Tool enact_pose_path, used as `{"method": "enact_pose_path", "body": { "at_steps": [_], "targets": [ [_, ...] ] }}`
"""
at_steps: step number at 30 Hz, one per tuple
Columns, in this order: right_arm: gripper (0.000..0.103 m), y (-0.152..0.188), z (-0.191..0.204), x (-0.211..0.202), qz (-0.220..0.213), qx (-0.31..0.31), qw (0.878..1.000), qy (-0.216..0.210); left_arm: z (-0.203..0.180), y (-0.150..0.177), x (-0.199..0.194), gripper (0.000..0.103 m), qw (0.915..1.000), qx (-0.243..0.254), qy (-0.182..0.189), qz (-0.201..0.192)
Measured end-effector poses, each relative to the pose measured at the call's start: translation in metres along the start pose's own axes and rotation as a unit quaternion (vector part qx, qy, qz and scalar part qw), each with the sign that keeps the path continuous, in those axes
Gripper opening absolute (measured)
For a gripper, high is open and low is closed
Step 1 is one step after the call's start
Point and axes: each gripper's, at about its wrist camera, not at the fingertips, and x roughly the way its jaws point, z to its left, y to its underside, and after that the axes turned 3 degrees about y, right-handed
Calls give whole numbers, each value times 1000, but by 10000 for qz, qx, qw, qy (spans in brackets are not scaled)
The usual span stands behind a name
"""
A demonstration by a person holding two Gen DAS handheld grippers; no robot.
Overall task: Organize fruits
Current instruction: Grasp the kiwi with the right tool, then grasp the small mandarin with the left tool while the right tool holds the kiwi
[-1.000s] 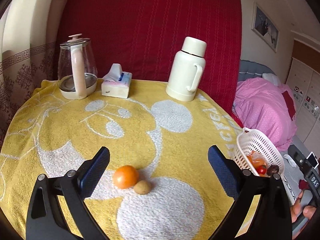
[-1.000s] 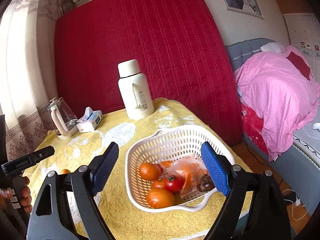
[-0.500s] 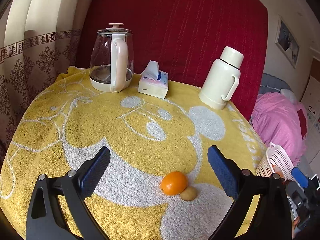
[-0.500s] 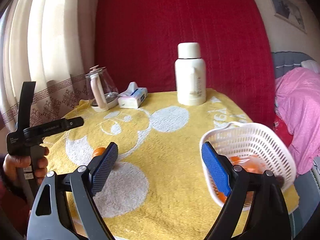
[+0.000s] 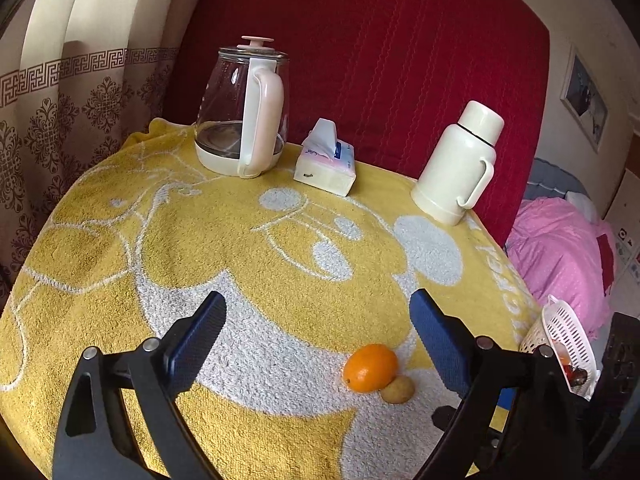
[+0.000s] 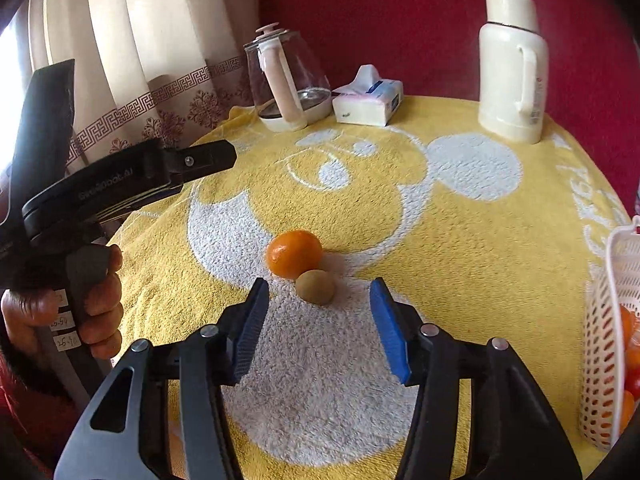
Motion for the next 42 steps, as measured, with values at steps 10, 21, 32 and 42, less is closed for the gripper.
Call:
{"method": "enact_pose_path", "body": {
  "at_steps": [10, 21, 32, 42],
  "targets": [
    [36, -3, 7, 40, 407, -210, 9989, 113, 6, 0, 2, 89, 10000, -62, -29, -7],
    [30, 0, 6, 47, 433, -238, 9985, 252, 5, 6, 10, 84, 9999, -21, -3, 120],
    [30, 13, -8, 5, 66, -83, 9990, 428, -10, 19, 26, 72, 9987, 252, 165, 417],
    [30, 28, -18, -14, -51, 104, 9989, 447, -29, 36, 57, 62, 9922, 486, 504, 1031]
  ]
}}
